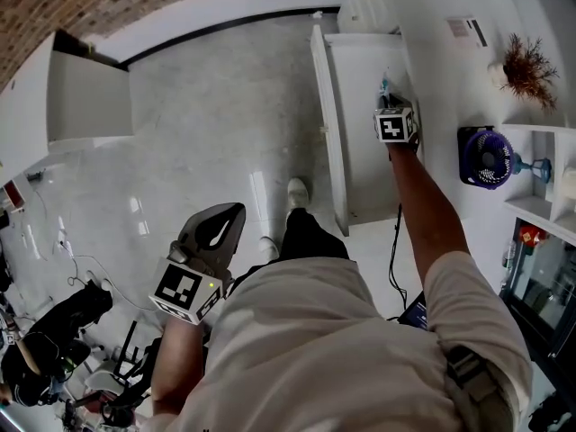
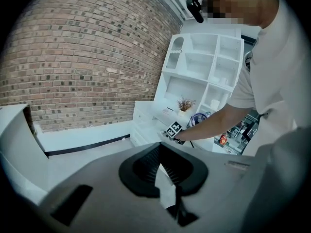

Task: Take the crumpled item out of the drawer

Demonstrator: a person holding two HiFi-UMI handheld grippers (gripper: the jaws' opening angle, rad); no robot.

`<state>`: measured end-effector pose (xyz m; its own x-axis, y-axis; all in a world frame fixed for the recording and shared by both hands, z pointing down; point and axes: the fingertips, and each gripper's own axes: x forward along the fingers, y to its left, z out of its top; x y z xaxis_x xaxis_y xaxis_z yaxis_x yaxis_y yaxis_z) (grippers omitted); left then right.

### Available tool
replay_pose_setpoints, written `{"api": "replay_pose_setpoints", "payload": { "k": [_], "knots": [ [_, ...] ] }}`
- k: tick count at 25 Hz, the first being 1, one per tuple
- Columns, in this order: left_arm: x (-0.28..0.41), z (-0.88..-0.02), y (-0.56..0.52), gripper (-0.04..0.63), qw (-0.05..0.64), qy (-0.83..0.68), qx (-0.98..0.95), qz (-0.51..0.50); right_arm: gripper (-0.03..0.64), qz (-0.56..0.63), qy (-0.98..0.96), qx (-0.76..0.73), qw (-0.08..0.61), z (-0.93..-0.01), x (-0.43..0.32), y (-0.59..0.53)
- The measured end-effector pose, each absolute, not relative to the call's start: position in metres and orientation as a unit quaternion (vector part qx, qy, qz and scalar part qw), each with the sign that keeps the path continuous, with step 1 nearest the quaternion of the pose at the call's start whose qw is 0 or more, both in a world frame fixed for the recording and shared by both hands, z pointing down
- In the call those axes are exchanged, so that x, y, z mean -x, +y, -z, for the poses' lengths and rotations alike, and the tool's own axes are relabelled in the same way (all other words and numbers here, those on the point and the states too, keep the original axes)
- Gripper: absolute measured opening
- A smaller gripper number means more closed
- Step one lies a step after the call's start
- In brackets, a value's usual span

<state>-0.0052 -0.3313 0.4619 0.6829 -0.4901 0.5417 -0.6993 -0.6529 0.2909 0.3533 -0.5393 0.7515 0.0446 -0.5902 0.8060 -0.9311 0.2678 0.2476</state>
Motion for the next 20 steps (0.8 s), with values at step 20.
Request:
{"api": "replay_pose_setpoints", "payload": {
  "k": [20],
  "knots": [
    [0.099,-0.436,-0.220,0.006,0.233,-0.378,-0.884,-0.144,0.057,-0.112,-0.730,-0.548,0.392,-0.625,-0.242,-0.456]
  ]
}}
